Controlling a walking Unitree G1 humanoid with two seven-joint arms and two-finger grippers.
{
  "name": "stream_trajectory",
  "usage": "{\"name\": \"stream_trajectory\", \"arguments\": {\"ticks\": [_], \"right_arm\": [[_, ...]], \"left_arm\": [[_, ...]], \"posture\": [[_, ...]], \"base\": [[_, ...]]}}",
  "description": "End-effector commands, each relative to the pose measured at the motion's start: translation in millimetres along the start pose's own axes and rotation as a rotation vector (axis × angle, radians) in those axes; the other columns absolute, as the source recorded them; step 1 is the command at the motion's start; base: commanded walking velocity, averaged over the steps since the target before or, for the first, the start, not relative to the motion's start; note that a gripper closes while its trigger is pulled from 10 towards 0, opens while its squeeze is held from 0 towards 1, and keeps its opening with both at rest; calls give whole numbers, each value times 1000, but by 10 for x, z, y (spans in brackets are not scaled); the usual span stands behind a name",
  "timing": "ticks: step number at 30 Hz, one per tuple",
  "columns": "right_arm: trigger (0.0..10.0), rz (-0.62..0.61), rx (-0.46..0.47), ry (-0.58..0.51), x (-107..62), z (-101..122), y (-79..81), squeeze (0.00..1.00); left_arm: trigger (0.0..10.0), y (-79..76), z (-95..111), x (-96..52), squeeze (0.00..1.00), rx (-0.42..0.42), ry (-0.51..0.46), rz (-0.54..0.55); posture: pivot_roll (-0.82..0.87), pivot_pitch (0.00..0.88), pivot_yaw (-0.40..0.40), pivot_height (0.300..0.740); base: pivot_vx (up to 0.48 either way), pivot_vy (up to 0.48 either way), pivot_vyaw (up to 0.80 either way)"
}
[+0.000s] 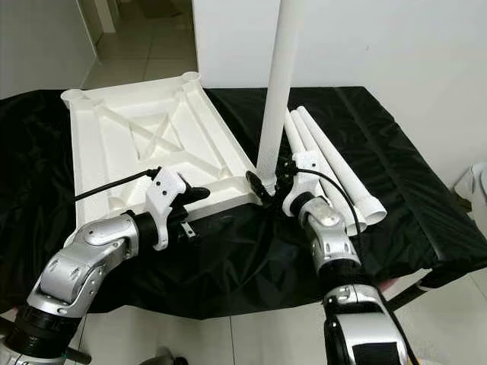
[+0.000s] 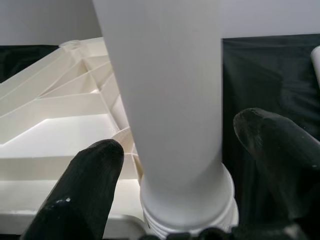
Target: Building children table
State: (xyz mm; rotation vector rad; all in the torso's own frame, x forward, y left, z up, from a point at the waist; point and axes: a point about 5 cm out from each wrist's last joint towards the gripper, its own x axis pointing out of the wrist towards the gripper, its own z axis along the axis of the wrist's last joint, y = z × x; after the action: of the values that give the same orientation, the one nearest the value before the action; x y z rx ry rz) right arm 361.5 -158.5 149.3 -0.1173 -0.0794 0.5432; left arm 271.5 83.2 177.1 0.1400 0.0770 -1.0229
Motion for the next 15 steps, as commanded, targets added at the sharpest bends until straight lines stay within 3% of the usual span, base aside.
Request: {"name": "stream_trajectory", "arguments": {"ticks": [1,12,13,14,15], "right_arm": [[10000,54,1,7,24,9,-25,0],[10000,109,-5,46,130,58,-115,0],[8431,104,-5,50,136,58,-122,0],[8431,104,-5,50,136,58,-122,0],[4314,92,-8,56,137,54,-140,0]], "left_arm": [[10000,28,2,-13,0,4,6,27],[10000,22,3,-16,0,1,5,30],[10000,22,4,-16,0,0,5,31],[10000,22,4,-16,0,0,5,31],[10000,21,3,-20,0,0,5,32]], "posture": [[-20,25,14,740],[-14,27,11,740],[-12,28,10,740],[-12,28,10,740],[-9,28,9,740]], "base": [[0,0,0],[0,0,0],[0,0,0],[0,0,0],[0,0,0]]}}
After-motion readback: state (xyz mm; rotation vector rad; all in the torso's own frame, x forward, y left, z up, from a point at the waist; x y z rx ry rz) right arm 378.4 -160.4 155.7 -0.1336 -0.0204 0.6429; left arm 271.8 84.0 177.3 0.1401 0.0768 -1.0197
